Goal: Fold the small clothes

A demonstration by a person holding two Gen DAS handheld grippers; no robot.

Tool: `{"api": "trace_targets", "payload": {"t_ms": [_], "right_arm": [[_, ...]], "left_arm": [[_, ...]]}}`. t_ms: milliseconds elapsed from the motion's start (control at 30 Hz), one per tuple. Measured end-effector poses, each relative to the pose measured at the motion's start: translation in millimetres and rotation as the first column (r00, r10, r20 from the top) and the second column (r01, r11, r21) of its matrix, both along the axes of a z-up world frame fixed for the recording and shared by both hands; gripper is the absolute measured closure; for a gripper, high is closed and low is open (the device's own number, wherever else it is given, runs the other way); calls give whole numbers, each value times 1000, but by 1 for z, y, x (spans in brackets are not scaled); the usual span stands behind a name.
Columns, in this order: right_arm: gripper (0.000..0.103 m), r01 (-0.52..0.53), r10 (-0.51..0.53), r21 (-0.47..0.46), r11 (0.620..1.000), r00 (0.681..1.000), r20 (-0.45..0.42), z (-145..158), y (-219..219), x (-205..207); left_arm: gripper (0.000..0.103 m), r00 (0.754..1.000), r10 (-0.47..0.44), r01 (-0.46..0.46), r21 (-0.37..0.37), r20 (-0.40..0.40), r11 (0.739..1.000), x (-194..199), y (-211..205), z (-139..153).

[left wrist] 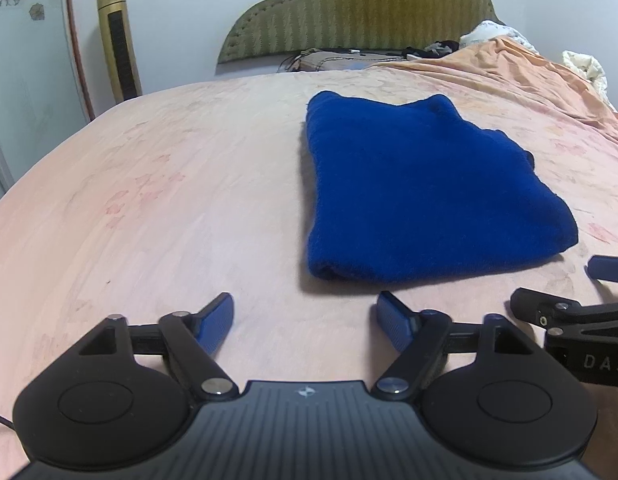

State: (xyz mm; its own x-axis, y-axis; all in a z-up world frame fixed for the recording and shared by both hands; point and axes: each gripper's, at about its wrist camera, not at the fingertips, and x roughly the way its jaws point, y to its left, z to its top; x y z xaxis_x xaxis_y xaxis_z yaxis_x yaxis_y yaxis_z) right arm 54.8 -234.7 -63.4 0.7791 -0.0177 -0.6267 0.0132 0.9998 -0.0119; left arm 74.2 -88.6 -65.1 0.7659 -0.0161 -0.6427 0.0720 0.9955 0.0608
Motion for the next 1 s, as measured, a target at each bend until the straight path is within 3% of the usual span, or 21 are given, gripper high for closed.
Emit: {"api": "trace_targets", "payload": {"t_ms": [200,467,600,767,1000], "right_arm": [[6,-12,12,-5,1000,1000,-8,2,6,-5],[4,-14,14,-11,1000,1000,-18,3,13,-6],[1,1,-1,2,1000,1000,-27,0,12,-6],[1,6,-6,14,1000,1000,-30,0,10,-7],[1,-10,10,-4,1000,1000,-21,0,7,-8]], "left_arm": [[14,1000,28,-28,-13,3,1000,-3,5,-3],[13,1000,18,-19,-32,-1,999,-6,10,-4],[4,999,37,-37,-51,-3,998,-6,14,-5],[3,999,53,-53,-86,-4,995,-7,19,-6],[3,999,49,-49,-69,0,996,-8,18,-7]]}}
